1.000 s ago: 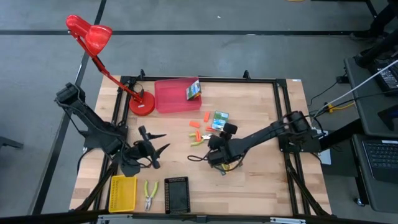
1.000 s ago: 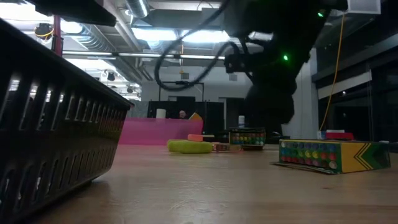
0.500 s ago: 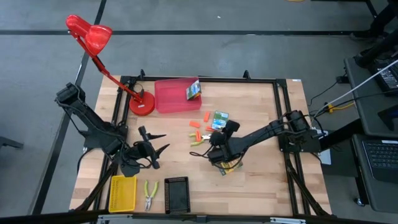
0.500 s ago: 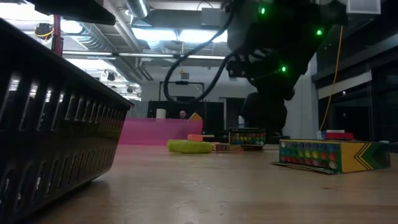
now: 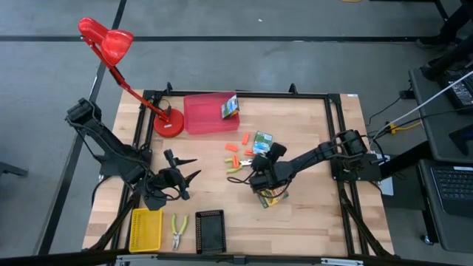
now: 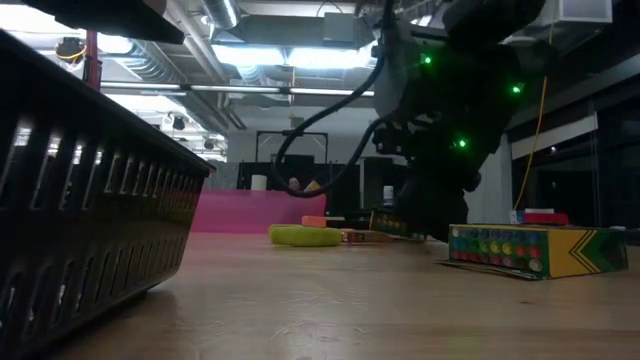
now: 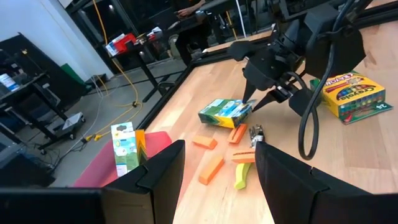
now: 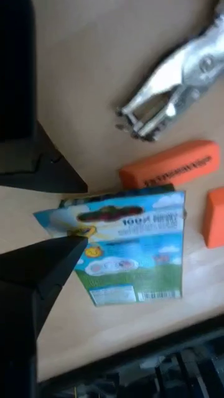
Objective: Pick & Place School Supplies
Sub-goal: Put the crayon box into the red bin
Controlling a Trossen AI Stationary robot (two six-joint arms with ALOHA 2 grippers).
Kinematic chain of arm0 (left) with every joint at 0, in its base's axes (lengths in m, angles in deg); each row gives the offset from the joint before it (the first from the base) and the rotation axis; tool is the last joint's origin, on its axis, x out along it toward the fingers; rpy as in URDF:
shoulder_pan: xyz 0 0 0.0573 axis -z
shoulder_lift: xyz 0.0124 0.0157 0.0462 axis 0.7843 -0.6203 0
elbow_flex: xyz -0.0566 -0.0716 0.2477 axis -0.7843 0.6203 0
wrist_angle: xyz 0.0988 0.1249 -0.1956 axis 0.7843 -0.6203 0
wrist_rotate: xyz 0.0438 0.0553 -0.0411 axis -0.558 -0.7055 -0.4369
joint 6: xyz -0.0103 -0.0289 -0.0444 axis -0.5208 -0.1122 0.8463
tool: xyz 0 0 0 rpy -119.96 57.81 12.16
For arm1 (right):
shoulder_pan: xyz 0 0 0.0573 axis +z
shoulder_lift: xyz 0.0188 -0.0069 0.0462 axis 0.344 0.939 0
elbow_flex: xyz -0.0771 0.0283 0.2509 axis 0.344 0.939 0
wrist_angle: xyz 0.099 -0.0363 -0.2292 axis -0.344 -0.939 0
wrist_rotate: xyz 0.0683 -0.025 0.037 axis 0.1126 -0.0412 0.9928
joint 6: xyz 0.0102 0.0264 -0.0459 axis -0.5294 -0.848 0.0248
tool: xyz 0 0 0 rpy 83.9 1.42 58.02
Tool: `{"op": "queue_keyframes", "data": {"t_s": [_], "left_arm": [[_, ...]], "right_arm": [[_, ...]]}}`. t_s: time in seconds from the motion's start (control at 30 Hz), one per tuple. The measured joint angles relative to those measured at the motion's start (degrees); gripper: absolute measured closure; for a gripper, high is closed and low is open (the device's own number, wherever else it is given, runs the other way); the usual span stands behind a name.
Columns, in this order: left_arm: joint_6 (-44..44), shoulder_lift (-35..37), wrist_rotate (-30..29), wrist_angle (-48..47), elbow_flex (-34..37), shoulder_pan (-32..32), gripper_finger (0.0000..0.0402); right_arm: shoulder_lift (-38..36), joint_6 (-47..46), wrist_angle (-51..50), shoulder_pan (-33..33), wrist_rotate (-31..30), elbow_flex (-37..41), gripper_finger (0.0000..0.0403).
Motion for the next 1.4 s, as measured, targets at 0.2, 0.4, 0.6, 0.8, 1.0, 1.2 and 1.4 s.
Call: {"op": "queue_keyframes", "data": {"t_s": [0.2,0.4,0.6,0.8,1.0,1.2,1.4], "left_arm": [[0.86,0.00,0.00,0.00,0.00,0.00,0.0208],[2.16,0.00,0.02,0.02,0.00,0.19,0.0208],[5.08,0.00,-0.16,0.05,0.00,0.28,0.0208],[12.04,0.00,-3.13,0.20,0.02,0.28,0.0208],[16.74,0.00,-4.87,4.46,0.02,0.28,0.0208],[14.51,0.00,-4.48,11.75,0.02,-0.91,0.0217],[14.38,0.00,-4.64,16.57,0.00,-1.44,0.0230]], "right_arm": [[-0.21,0.01,0.04,-0.02,-2.66,0.00,0.0348],[-1.01,-0.27,0.21,0.00,-1.16,0.00,0.0394],[-5.03,-1.08,-0.47,0.62,0.15,-3.02,0.0399],[-11.69,0.41,-0.89,0.29,0.59,-10.09,0.0400],[-18.16,-0.29,0.27,-2.65,5.24,-15.64,0.0401],[-20.51,1.13,9.73,-8.04,16.36,-19.65,0.0402],[-20.46,1.47,16.52,-15.04,25.74,-21.07,0.0402]]}}
